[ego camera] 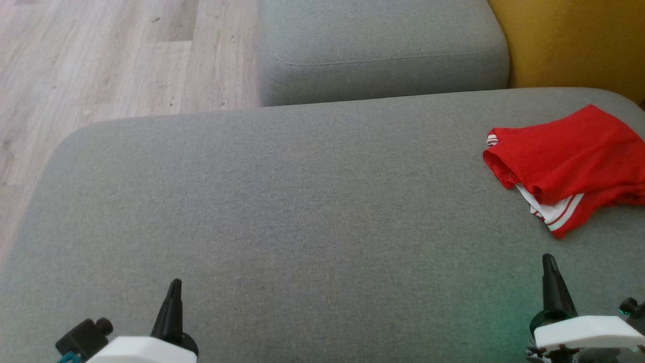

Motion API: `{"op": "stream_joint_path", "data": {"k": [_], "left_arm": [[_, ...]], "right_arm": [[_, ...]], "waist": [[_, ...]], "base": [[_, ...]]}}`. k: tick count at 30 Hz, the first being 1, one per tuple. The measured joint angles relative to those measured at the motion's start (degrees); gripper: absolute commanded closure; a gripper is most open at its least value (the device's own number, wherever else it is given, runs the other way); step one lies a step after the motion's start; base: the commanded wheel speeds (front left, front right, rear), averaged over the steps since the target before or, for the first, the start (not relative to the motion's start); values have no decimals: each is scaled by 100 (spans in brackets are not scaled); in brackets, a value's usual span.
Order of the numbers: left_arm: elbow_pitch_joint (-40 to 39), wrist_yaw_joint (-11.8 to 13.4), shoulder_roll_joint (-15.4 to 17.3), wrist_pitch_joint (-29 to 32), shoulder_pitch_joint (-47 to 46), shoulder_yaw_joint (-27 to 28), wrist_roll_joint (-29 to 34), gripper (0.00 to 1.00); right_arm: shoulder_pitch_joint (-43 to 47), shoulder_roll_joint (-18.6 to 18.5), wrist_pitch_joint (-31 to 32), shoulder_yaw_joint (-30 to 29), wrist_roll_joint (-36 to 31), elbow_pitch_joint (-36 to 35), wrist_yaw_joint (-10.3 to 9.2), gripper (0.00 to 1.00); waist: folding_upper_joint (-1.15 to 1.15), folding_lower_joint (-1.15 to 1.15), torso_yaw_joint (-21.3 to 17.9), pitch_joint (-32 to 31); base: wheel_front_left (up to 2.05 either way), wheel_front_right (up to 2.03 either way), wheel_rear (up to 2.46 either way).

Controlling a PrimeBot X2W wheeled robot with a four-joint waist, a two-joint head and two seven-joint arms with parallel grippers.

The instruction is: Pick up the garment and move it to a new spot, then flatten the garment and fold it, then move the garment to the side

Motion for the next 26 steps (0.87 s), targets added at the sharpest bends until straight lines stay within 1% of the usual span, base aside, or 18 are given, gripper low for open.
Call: {"op": "stream_joint_path", "data": {"k": [26], "left_arm": [[214,-197,4,392,-450,309,-1686,100]], "right_arm": [[-331,105,398,-289,1534,83,0,100]], "waist": [[0,-1,-10,163]], "base": [[0,0,0]]}}
